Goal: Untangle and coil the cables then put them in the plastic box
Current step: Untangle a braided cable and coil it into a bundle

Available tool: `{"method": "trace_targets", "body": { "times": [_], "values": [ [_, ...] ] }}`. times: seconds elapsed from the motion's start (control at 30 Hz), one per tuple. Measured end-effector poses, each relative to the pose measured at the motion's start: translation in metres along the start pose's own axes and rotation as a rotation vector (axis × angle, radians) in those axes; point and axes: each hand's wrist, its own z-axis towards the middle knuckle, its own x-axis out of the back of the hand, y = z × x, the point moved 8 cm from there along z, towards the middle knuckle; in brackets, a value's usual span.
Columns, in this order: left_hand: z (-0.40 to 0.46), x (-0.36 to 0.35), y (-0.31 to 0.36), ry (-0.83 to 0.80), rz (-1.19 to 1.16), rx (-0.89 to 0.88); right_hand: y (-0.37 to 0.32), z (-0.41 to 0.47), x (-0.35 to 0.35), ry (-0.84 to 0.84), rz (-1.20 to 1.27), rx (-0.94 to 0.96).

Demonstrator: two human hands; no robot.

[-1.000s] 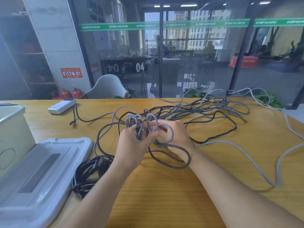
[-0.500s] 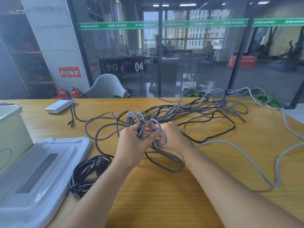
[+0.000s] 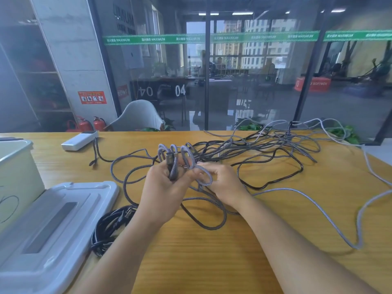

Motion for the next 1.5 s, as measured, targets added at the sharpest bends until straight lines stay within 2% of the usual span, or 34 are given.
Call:
{"method": "trace_targets", "body": {
  "times": [0.13, 0.47, 0.6, 0.7, 0.8, 0.97, 1.13, 1.27, 1.5],
  "values": [
    [-0.001, 0.008, 0.012, 0.035, -0.021, -0.06, -0.006, 0.004, 0.002, 0.046, 0.001, 0.027],
    [0.002, 0.03, 0.016, 0.164, 0.004, -0.123, -0.003, 0.006, 0.003, 0.129, -0.183, 0.096],
    [0.007, 0.036, 0.002, 0.168, 0.025, -0.068, -0.009, 0.003, 0.029, 0.295, -0.126, 0.149],
    [0.011, 0.034, -0.007, 0.15, 0.068, -0.034, -0.011, 0.0, 0.054, 0.421, 0.029, 0.094],
    [0.01, 0.03, -0.012, 0.159, 0.09, 0.0, -0.015, 0.0, 0.067, 0.431, 0.213, -0.026],
    [0.01, 0.031, -0.017, 0.189, 0.043, 0.077, -0.063, -0.002, 0.098, 0.453, 0.417, -0.078],
    [0.011, 0.035, 0.0, 0.203, 0.003, 0.021, -0.097, -0.018, 0.11, 0.342, 0.55, -0.094],
    [0.011, 0.033, 0.013, 0.206, -0.002, -0.009, -0.111, -0.025, 0.123, 0.326, 0.525, -0.06],
    [0.027, 0.024, 0.058, 0.153, -0.026, -0.045, -0.12, -0.019, 0.16, 0.402, 0.307, -0.055]
  ]
}}
